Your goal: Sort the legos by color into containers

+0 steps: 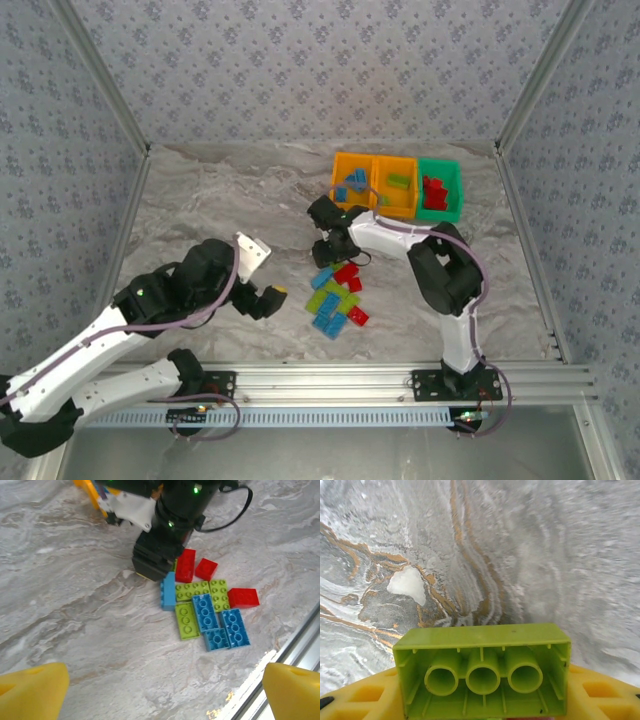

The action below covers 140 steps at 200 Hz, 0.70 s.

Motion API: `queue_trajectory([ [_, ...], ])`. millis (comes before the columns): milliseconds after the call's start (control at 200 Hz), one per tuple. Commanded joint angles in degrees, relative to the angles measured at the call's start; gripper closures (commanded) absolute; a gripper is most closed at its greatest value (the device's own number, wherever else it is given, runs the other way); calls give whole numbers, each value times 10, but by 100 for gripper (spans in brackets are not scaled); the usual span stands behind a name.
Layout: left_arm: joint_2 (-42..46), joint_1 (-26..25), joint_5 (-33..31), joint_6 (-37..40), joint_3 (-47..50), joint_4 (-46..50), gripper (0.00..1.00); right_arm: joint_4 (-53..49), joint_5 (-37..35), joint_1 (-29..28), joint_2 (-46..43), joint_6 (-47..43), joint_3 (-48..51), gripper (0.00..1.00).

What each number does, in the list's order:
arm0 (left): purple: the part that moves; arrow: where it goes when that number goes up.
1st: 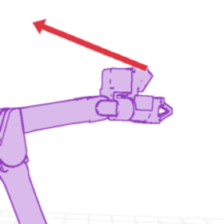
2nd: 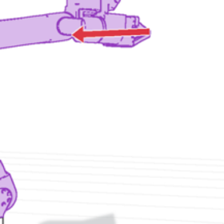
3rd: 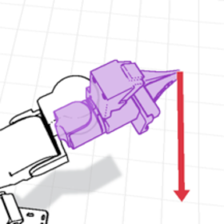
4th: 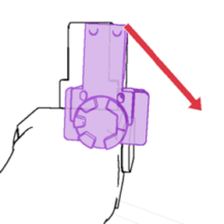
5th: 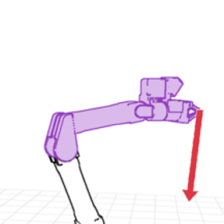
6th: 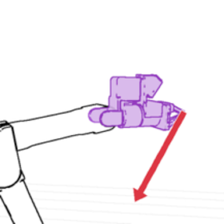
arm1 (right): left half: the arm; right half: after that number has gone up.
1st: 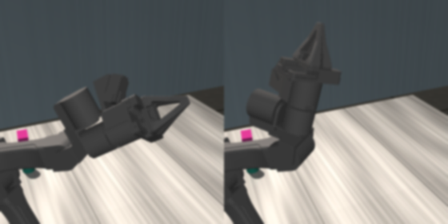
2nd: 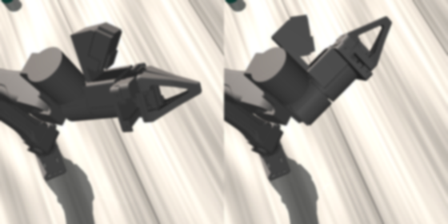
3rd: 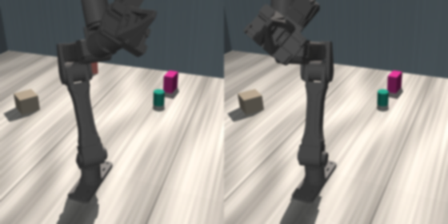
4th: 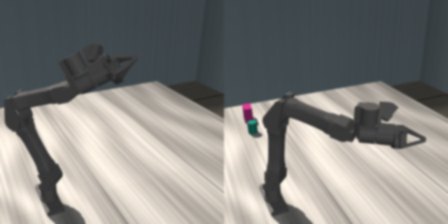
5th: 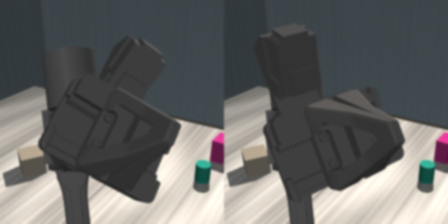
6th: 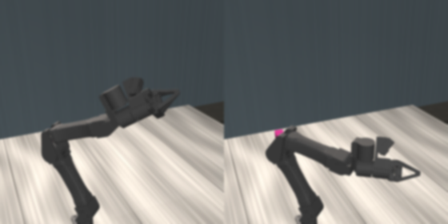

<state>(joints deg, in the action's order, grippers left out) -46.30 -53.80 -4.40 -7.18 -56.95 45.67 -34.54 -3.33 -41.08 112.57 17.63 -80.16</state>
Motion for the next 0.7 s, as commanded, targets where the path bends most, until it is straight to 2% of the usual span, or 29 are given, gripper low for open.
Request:
queue_trajectory([
  [0, 4, -6, 60, -1, 8, -65, 1, -12, -16, 17, -83, 19, 15, 56],
  [150, -10, -8, 90, -5, 17, -112, 1, -3, -21, 56, -183, 28, 43, 56],
  [295, -18, -13, 98, -39, 36, -177, 1, 22, -16, 153, -218, 31, 42, 55],
  [400, -30, -17, 70, -64, 42, -195, 1, 23, -16, 217, -159, 5, -11, 56],
  [520, -45, -21, 16, -104, 36, -179, 1, -21, -14, 258, -43, -17, -139, 57],
  [615, -54, -23, -15, -125, 24, -144, 1, -51, -13, 279, 33, -17, -230, 53],
  [695, -58, -24, -38, -148, 18, -115, 1, -69, -8, 293, 76, -14, -289, 43],
])
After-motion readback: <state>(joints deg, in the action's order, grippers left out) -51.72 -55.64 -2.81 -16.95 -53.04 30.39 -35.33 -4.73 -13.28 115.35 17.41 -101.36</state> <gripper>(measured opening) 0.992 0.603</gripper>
